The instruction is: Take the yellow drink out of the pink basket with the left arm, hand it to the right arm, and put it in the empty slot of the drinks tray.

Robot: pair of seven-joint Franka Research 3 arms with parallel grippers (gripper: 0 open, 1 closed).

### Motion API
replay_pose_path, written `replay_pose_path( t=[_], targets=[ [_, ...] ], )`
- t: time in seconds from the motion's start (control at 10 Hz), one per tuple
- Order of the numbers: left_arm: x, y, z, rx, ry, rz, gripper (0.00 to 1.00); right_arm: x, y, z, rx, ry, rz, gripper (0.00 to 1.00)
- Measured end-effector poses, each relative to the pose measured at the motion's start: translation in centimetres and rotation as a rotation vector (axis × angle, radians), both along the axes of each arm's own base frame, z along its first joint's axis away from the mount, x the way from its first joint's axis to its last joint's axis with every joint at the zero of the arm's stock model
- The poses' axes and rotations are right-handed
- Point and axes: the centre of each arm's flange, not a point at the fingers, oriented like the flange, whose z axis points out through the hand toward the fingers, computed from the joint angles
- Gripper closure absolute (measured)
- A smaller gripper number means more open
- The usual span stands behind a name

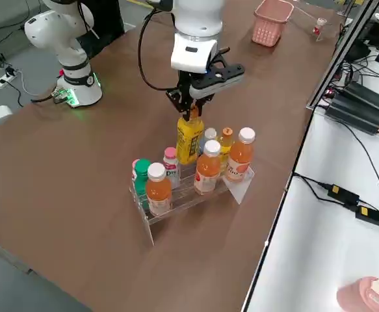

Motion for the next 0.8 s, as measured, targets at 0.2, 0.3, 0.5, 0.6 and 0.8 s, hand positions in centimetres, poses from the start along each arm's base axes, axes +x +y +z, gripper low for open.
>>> replay_pose_path(
  t=[0.2,0.3,0.5,0.6,0.8],
  targets=[
    [0.0,0.0,0.0,-0.001,0.000,0.000,0.00,0.2,-0.5,-0.8,0.000,0.008,-0.006,0.66],
    [0.0,0.0,0.0,-0.003,0.000,-0.001,0.00,0.4,-0.8,-1.3,-0.001,0.006,-0.010,0.66],
    [0.0,0.0,0.0,-0.006,0.000,0.000,0.00,0.8,-1.6,-1.6,-0.015,-0.025,-0.017,0.66],
    [0.0,0.0,0.0,-0.006,0.000,0.000,0.00,0.9,-2.0,-1.7,-0.017,-0.030,-0.020,0.66],
    [0.0,0.0,0.0,-0.006,0.000,0.000,0.00,1.0,-2.2,-2.1,-0.017,-0.029,-0.021,0.66]
  ],
)
